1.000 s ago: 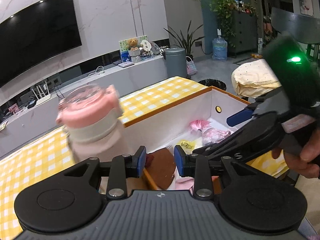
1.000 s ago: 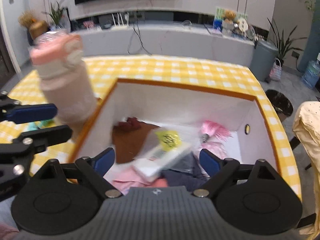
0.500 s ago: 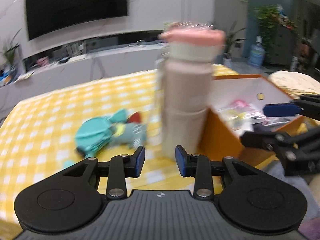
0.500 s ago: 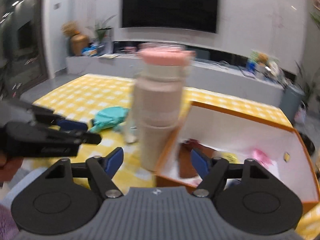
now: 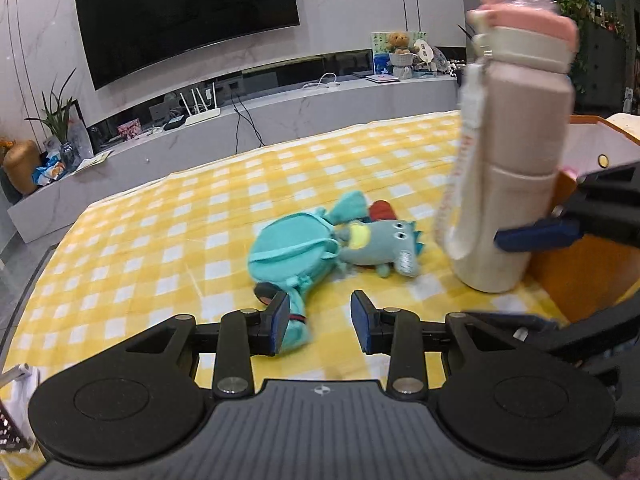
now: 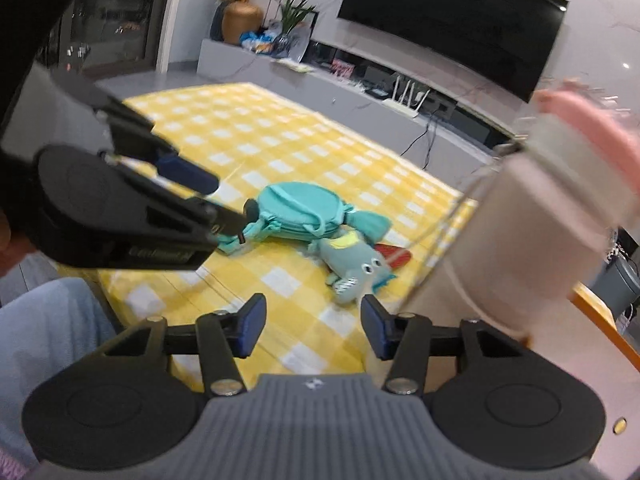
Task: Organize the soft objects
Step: 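Grasp the teal pouch strap with the left tool while the right tool grasps the teal plush dinosaur, then lift the teal pouch with the left tool while the right tool lifts the plush dinosaur, then carry the plush dinosaur over the box with the right tool while the left tool holds the pouch low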
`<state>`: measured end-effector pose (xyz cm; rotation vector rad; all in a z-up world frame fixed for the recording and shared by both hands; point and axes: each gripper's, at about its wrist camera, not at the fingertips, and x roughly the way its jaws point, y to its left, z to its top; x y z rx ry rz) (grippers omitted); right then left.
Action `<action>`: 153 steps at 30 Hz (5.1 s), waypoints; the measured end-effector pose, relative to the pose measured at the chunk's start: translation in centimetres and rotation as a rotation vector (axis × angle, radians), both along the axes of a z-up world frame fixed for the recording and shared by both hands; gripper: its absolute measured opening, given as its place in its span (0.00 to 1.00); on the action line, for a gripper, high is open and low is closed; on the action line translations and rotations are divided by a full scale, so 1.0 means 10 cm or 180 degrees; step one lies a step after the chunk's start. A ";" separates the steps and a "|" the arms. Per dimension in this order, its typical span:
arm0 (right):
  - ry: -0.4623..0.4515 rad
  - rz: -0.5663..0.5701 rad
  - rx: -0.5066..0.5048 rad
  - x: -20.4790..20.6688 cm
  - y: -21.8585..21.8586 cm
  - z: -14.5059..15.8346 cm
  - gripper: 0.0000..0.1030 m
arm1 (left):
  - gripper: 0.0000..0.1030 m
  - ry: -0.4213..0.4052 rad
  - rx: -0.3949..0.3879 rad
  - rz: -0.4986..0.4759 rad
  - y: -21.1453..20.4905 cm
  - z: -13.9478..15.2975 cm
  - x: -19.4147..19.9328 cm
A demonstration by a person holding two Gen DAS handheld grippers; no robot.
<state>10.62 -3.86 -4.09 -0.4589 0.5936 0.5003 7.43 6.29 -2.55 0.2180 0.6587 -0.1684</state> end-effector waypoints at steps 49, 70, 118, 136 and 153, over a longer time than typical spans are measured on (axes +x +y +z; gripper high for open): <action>-0.0503 0.0381 -0.0272 0.10 0.40 0.08 0.20 | 0.15 -0.0186 0.0326 0.0069 0.19 -0.05 0.24; -0.0131 -0.0097 0.1147 -0.80 -0.79 0.78 0.21 | 0.16 -0.0104 -0.0396 -0.0039 -0.09 0.54 -0.43; -0.0152 -0.1264 0.1777 -1.12 -2.14 0.70 0.21 | 0.27 0.1524 -0.0683 -0.0927 -0.46 -0.46 -0.26; -0.0187 -0.1670 0.1762 -0.61 -2.33 0.74 0.21 | 0.48 0.2502 0.0010 -0.1289 -0.67 -1.42 0.11; -0.0116 -0.1507 0.1784 -0.30 -2.39 0.71 0.22 | 0.53 0.2545 -0.0226 -0.0014 -0.78 -2.40 -0.02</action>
